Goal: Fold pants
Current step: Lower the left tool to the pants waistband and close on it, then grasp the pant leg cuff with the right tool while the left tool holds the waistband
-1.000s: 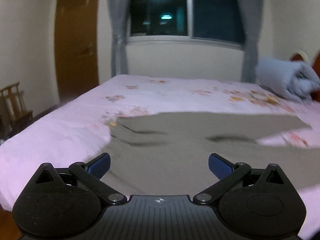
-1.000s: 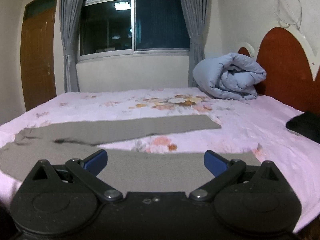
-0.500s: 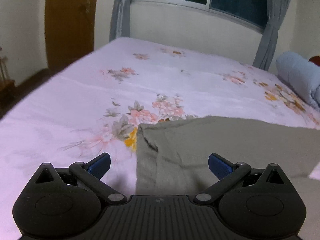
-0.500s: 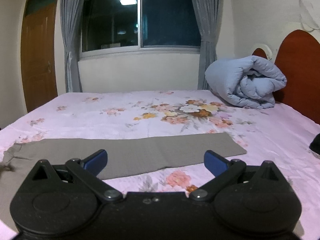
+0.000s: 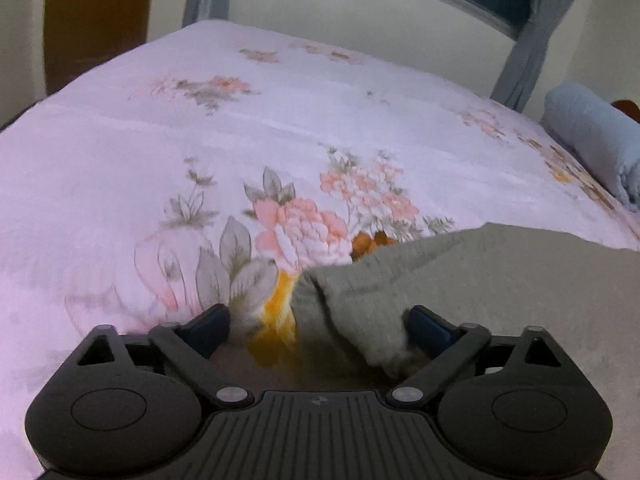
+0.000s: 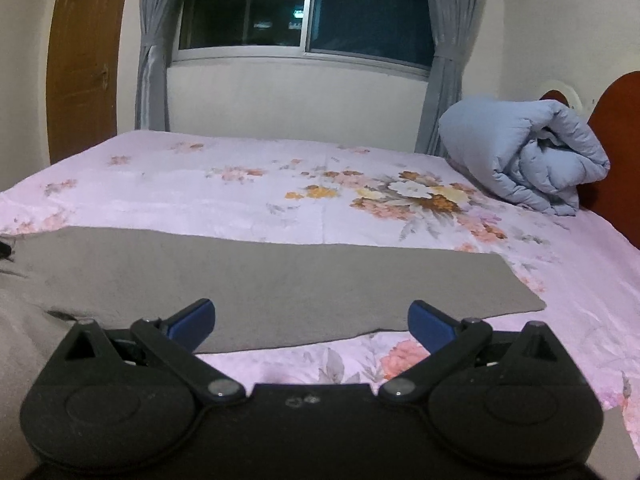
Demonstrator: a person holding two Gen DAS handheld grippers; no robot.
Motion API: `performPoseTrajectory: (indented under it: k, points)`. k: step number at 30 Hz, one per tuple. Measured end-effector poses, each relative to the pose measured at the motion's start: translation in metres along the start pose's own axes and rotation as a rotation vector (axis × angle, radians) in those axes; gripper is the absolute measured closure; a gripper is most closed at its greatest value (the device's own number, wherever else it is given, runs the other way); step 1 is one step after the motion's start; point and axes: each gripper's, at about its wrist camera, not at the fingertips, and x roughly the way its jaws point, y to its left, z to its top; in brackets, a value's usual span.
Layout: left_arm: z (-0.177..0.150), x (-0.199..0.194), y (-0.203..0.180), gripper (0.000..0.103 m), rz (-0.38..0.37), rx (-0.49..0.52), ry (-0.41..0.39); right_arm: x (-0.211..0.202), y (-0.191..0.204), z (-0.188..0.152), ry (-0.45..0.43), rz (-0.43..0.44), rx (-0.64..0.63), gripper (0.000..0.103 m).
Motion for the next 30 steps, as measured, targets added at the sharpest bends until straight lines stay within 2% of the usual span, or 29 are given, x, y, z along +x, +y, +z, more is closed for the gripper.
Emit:
performPoseTrajectory:
  k: [5, 10, 11, 12, 14, 16, 18, 24, 26, 28, 30]
  points:
    - [0.005, 0.017, 0.007, 0.011, -0.059, 0.022, 0.005, 0.007, -0.002, 0.004, -0.001, 0.016, 0.070, 0.006]
    - [0.003, 0.019, 0.011, 0.026, -0.129, 0.006, 0.009, 0.007, 0.000, 0.011, -0.016, 0.018, 0.071, 0.006]
    - [0.002, 0.018, 0.010, 0.033, -0.136, 0.007, 0.008, 0.006, 0.001, 0.012, -0.017, 0.018, 0.068, 0.006]
    - [0.002, 0.017, 0.009, 0.047, -0.149, 0.007, 0.009, 0.005, 0.001, 0.012, -0.019, 0.018, 0.066, 0.006]
    - [0.000, 0.013, 0.005, 0.054, -0.159, 0.009, 0.010, 0.004, 0.002, 0.013, -0.019, 0.018, 0.062, 0.006]
    - [0.001, 0.009, 0.002, 0.066, -0.166, 0.004, 0.009, 0.003, 0.003, 0.013, -0.019, 0.020, 0.064, 0.006]
    - [0.006, 0.001, -0.003, 0.089, -0.158, 0.019, -0.008, 0.002, 0.003, 0.015, -0.019, 0.024, 0.066, 0.006]
    - [0.023, -0.032, -0.006, 0.093, -0.200, -0.009, -0.111, 0.015, -0.002, 0.036, 0.003, 0.106, 0.026, 0.006]
    - [0.023, -0.043, -0.006, 0.093, -0.226, -0.038, -0.141, 0.031, -0.009, 0.052, 0.016, 0.158, 0.012, 0.006]
    - [0.021, -0.052, -0.008, 0.093, -0.221, -0.037, -0.149, 0.055, -0.016, 0.067, 0.017, 0.210, -0.008, 0.007]
    - [0.021, -0.056, -0.009, 0.093, -0.206, -0.045, -0.146, 0.084, -0.013, 0.080, 0.043, 0.255, -0.044, 0.014]
